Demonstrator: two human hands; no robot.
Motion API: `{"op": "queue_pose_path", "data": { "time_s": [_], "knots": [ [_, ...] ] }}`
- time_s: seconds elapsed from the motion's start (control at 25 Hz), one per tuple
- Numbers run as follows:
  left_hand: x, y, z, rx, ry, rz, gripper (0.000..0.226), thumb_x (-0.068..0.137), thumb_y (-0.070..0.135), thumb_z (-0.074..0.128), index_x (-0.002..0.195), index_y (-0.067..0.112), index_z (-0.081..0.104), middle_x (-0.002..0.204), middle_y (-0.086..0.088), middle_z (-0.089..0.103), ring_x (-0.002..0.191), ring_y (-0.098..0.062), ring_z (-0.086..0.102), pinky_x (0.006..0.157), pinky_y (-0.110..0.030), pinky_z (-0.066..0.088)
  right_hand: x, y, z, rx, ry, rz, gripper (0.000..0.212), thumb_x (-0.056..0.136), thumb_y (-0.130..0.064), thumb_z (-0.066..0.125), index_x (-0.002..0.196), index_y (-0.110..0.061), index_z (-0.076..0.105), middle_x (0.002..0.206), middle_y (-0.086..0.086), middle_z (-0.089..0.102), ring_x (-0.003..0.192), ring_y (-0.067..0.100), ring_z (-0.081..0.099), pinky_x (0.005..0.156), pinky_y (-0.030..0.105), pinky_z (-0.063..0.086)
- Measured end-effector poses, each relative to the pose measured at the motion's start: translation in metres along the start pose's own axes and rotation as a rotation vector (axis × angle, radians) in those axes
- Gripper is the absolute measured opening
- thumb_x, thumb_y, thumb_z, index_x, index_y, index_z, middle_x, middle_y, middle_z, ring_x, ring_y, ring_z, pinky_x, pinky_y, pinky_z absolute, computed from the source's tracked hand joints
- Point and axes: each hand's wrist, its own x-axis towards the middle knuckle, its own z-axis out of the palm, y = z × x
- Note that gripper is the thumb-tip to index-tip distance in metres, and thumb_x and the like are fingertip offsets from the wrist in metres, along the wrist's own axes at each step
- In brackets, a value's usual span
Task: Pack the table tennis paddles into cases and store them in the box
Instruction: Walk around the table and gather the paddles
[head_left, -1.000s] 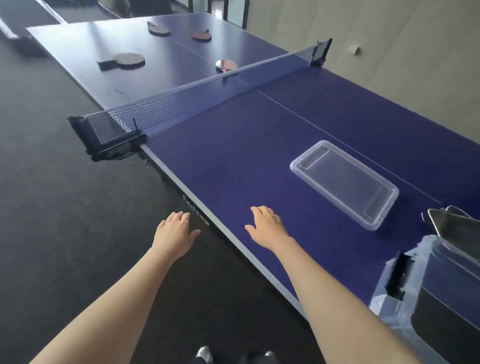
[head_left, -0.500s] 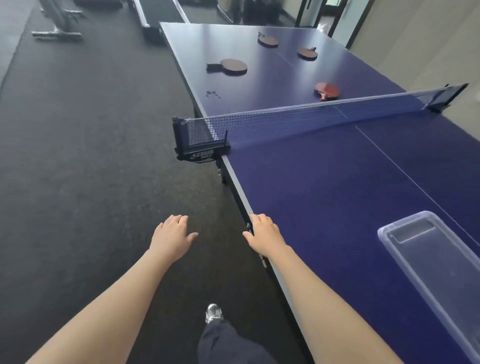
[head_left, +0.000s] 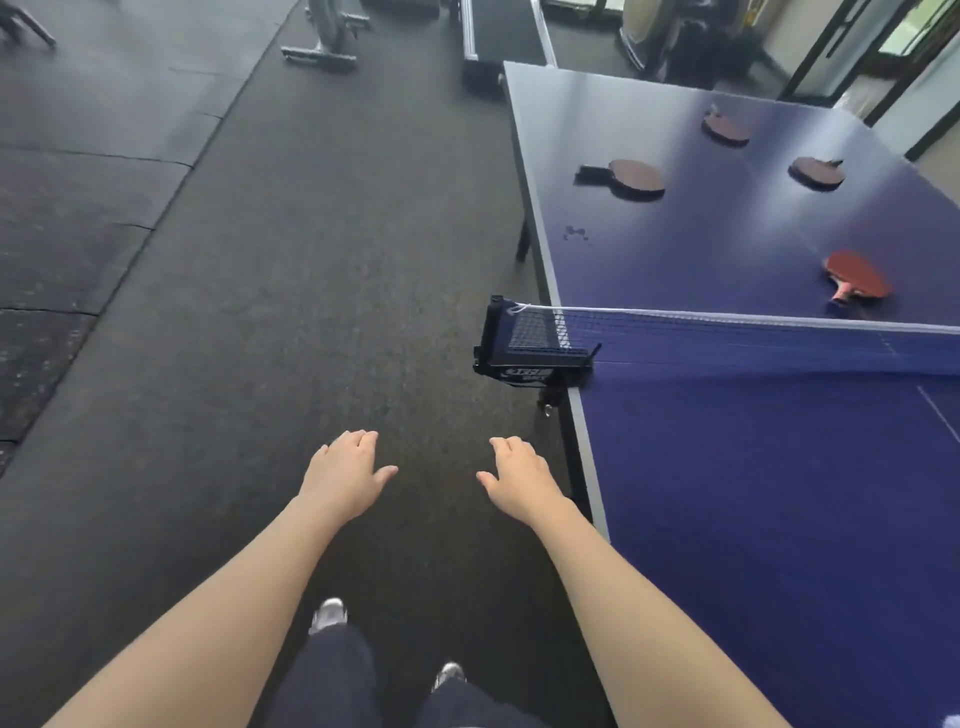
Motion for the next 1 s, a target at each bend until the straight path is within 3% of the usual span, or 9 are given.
{"op": "queue_pose_path", "data": {
  "time_s": [0.24, 0.52, 0.72, 1.0],
  "knots": [
    [0.095, -0.103, -0.046, -0.029, -0.014, -0.074, 0.069, 0.098, 0.051, 0.037, 0.152, 0.012, 0.018, 0.159, -0.005, 0.021, 0.147, -0.02, 0.019, 0.118, -0.041, 0.019, 0.125, -0.095, -0.021, -0.035, -0.03, -0.068, 0.059, 0.098, -0.036, 0.043, 0.147, -0.008, 0.025, 0.145, 0.013, 0.036, 0.135, 0.03, 0.033, 0.109, 0.041, 0.032],
    [0.217, -0.198, -0.127, 0.022, -0.038, -0.033, 0.07, 0.099, 0.052, 0.034, 0.153, 0.012, 0.015, 0.161, -0.005, 0.017, 0.148, -0.021, 0.014, 0.12, -0.041, 0.017, 0.243, -0.176, -0.066, 0.006, -0.012, 0.024, 0.06, 0.099, -0.036, 0.042, 0.148, -0.008, 0.023, 0.148, 0.013, 0.033, 0.137, 0.028, 0.031, 0.111, 0.041, 0.03],
    [0.295, -0.201, -0.164, 0.02, -0.036, 0.058, 0.069, 0.098, 0.051, 0.038, 0.152, 0.012, 0.02, 0.158, -0.005, 0.024, 0.147, -0.021, 0.019, 0.118, -0.041, 0.019, 0.307, -0.177, -0.096, 0.056, 0.0, 0.122, 0.059, 0.098, -0.036, 0.044, 0.147, -0.008, 0.024, 0.147, 0.013, 0.034, 0.136, 0.029, 0.032, 0.11, 0.041, 0.032],
    [0.449, -0.154, -0.21, 0.093, -0.028, 0.18, 0.068, 0.098, 0.05, 0.04, 0.151, 0.012, 0.021, 0.158, -0.005, 0.025, 0.147, -0.021, 0.018, 0.118, -0.041, 0.019, 0.425, -0.129, -0.137, 0.211, 0.039, 0.261, 0.059, 0.098, -0.036, 0.043, 0.147, -0.009, 0.024, 0.147, 0.012, 0.034, 0.136, 0.028, 0.032, 0.11, 0.041, 0.031]
  ]
}}
